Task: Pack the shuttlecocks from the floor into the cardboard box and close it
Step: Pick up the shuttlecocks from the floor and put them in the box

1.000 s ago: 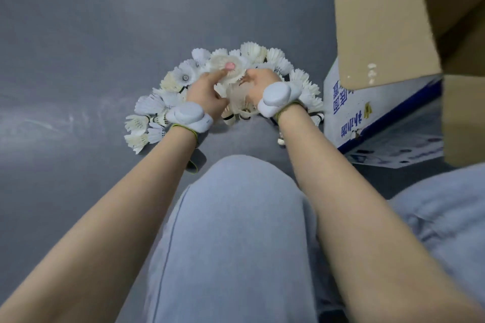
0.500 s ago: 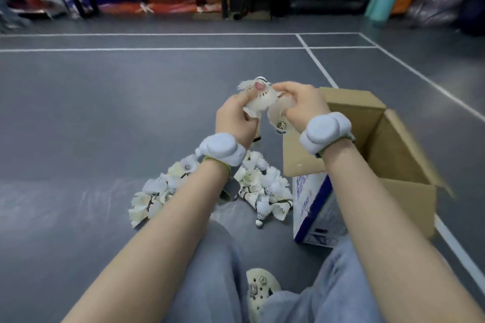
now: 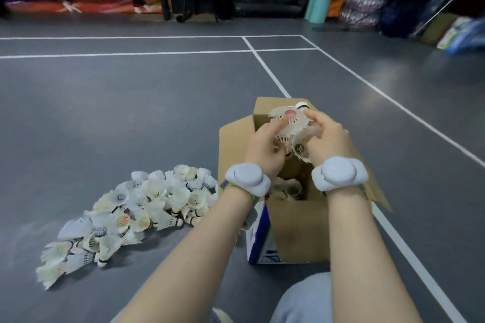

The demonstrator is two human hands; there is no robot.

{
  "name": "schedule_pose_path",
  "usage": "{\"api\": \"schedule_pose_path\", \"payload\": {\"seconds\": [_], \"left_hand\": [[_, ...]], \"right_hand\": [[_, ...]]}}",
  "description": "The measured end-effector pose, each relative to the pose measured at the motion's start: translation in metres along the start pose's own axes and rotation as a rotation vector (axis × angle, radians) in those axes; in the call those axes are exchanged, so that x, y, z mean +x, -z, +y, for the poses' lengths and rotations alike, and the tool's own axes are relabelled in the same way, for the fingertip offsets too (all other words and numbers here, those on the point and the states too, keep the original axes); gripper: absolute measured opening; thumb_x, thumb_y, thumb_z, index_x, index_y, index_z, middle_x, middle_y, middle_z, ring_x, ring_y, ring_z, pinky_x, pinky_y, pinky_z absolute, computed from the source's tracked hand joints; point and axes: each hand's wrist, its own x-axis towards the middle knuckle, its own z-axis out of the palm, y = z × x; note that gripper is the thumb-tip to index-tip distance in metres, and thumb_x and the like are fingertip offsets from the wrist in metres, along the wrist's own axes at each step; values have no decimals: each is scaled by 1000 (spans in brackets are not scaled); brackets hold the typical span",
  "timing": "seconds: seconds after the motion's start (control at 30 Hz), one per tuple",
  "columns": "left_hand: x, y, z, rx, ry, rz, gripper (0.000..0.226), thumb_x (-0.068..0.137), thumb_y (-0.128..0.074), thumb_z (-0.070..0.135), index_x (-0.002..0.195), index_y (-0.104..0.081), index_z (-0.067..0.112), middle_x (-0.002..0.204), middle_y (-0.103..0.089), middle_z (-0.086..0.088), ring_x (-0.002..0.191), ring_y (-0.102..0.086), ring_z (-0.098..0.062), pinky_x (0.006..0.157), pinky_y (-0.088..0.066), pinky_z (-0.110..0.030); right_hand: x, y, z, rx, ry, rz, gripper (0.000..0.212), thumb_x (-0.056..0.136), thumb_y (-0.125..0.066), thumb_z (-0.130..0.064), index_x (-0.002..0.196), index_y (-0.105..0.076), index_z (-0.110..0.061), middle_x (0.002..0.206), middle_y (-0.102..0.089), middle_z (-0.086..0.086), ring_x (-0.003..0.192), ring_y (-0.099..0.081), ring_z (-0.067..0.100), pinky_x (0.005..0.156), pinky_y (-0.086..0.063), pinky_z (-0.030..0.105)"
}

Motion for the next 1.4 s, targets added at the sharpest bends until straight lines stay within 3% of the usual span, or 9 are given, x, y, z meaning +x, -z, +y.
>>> {"api": "schedule_pose_path", "payload": {"seconds": [0.17, 0.23, 0.4, 0.53, 0.77, 1.0, 1.27, 1.33, 1.4], "left_hand": [[11, -15, -23, 137, 83, -309, 55, 84, -54, -2, 135, -49, 19, 152, -33, -6, 139, -32, -25, 114, -27, -34], [13, -11, -32, 194, 141, -316, 55, 85, -54, 0, 135, -48, 22, 157, -21, -6, 142, -25, -26, 114, -26, -35], [12, 6, -42, 164, 179, -212, 47, 83, -56, 0, 127, -54, 17, 150, -32, -6, 136, -34, -23, 106, -31, -27], [0, 12, -47, 159, 251, -175, 37, 89, -48, 1, 122, -55, 16, 136, -41, -3, 115, -50, -21, 84, -37, -17], [-6, 68, -52, 237, 290, -183, 48, 81, -55, 0, 125, -50, 18, 134, -39, -3, 115, -49, -20, 80, -34, -14], [-48, 145, -86, 323, 435, -131, 51, 81, -53, -2, 128, -46, 15, 134, -40, -6, 120, -48, -22, 87, -34, -14], [-100, 192, -186, 476, 858, -223, 49, 86, -45, -1, 131, -40, 16, 135, -41, -5, 116, -51, -21, 98, -43, -30], [-104, 190, -212, 508, 942, -263, 44, 88, -45, 5, 130, -39, 17, 134, -42, -5, 117, -50, -23, 102, -42, -38], [-103, 185, -238, 518, 996, -285, 43, 89, -46, 7, 130, -39, 18, 135, -43, -5, 119, -49, -24, 103, -42, -40]], "right_hand": [[17, -8, 28, -56, -158, -160, 63, 91, -39, 0, 146, -33, -30, 144, -47, 1, 116, -55, 24, 79, -41, 22], [20, -10, 36, -45, -224, -209, 66, 91, -41, -1, 148, -27, -30, 146, -43, 1, 98, -59, 24, 63, -40, 22], [29, -18, 35, 28, -286, -136, 61, 89, -47, -7, 144, -33, -28, 132, -56, 3, 56, -45, 5, 45, -29, 19], [26, -33, 22, 154, -313, -193, 54, 89, -48, -15, 140, -36, -27, 116, -64, 7, 60, -53, 12, 48, -41, 23], [13, -82, -57, 199, -191, -317, 41, 87, -45, -12, 128, -46, -16, 112, -66, 14, 80, -55, 26, 74, -49, 38], [-30, -148, -106, -19, -18, -580, 45, 92, -46, -15, 136, -41, -16, 127, -59, 14, 111, -59, 32, 83, -46, 29], [-45, -244, -113, -194, -42, -855, 42, 100, -36, -12, 141, -35, -6, 143, -44, 12, 131, -44, 25, 94, -41, 17], [-36, -272, -102, -178, -144, -937, 40, 104, -26, -12, 138, -32, 8, 146, -37, 18, 134, -40, 12, 78, -38, 0], [-27, -303, -84, -184, -200, -972, 37, 104, -28, -13, 118, -43, 18, 124, -45, 28, 116, -50, 1, 67, -38, 0]]}}
